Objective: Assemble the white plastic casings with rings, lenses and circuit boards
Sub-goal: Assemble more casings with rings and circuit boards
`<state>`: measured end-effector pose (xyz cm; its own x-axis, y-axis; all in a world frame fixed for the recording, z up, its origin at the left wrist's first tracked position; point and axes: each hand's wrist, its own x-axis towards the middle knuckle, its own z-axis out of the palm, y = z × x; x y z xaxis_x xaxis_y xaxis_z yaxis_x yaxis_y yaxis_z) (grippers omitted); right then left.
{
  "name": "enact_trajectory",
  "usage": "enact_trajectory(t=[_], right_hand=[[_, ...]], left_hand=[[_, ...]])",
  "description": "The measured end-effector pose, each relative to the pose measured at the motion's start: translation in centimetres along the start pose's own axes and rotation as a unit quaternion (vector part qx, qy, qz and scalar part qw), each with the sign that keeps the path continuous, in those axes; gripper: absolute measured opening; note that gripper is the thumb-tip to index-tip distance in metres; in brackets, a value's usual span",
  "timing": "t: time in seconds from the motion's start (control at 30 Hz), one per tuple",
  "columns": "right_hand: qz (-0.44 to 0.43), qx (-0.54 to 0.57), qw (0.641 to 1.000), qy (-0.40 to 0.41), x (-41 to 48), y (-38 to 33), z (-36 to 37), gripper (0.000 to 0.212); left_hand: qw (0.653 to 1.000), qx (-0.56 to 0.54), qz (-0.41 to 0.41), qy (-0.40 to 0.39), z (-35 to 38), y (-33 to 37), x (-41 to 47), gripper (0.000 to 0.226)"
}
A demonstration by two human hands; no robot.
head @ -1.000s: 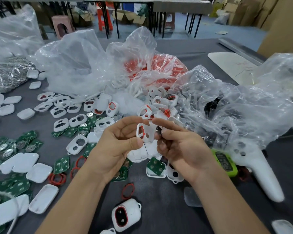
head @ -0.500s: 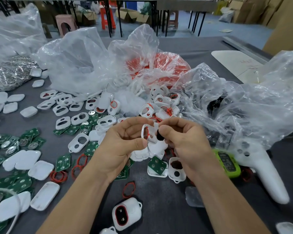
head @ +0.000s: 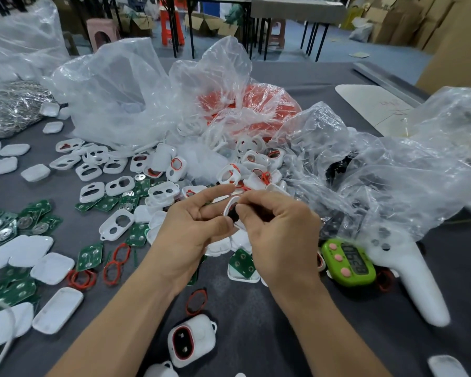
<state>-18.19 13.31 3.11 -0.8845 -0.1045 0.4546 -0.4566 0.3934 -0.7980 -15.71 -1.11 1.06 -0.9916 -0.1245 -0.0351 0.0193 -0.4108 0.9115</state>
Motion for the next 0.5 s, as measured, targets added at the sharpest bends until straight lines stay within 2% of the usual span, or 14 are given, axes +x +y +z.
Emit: enact_trajectory(t=[0.1,0.23,0.33,0.4,0.5], right_hand=[[-0.014,-0.025,1.000,0.010,0.1,0.2,0.2,0.020],[-0.013,-0.049,0.999,-0.015,0.4,0.4,0.1,0.016],[-0.017,-0.056,0.998,0.006,0.4,0.4,0.3,0.016],[0.011,-0.039,0.999,0.022,0.5,0.4,0.4,0.019],[0.078,0.011,0.995,-0.059,1.1,0.8,0.1,0.017]], left_hand=[[1.000,0.002,0.010,0.011,0.1,-0.1,-0.1,0.053],[0.997,0.054,0.041,0.029,0.5,-0.3,-0.3,0.052],[0.994,0.077,0.057,0.051,0.9,-0.6,-0.3,0.051],[0.991,0.100,0.066,0.067,1.0,-0.7,-0.3,0.049],[0.984,0.135,0.077,0.084,0.8,-0.7,-0.4,0.049]])
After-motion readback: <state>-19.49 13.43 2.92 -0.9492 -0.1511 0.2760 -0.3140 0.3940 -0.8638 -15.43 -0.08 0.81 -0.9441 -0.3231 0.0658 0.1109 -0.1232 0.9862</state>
